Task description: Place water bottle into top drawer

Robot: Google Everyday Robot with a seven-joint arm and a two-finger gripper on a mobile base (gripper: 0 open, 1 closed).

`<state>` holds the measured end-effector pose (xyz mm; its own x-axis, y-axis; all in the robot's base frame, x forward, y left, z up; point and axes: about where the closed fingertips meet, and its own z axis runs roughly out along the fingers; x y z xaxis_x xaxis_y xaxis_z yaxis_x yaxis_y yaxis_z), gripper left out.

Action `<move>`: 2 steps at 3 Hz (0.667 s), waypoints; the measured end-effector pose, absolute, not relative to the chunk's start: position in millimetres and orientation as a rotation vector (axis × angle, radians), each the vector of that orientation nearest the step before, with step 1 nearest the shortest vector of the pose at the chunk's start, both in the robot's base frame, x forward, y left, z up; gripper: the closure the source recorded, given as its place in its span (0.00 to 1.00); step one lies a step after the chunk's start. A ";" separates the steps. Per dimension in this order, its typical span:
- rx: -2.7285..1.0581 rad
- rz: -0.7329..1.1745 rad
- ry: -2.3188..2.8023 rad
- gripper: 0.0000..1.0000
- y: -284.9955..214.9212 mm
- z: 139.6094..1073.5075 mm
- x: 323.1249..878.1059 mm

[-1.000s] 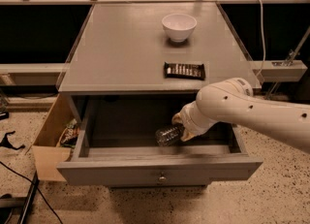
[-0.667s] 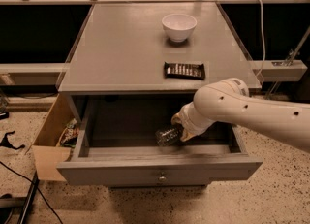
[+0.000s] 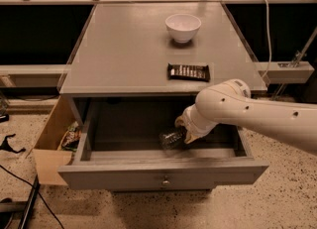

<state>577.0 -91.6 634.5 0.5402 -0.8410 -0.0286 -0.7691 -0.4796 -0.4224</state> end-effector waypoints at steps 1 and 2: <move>-2.395 -0.256 1.318 0.59 -91.6 634.5 577.0; -2.395 -0.256 1.318 0.36 -91.6 634.4 577.0</move>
Offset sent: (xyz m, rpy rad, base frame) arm 0.0000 0.0000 0.0000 0.0000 0.0000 0.0000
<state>577.0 -91.6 634.4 0.5402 -0.8410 -0.0286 -0.7691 -0.4797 -0.4224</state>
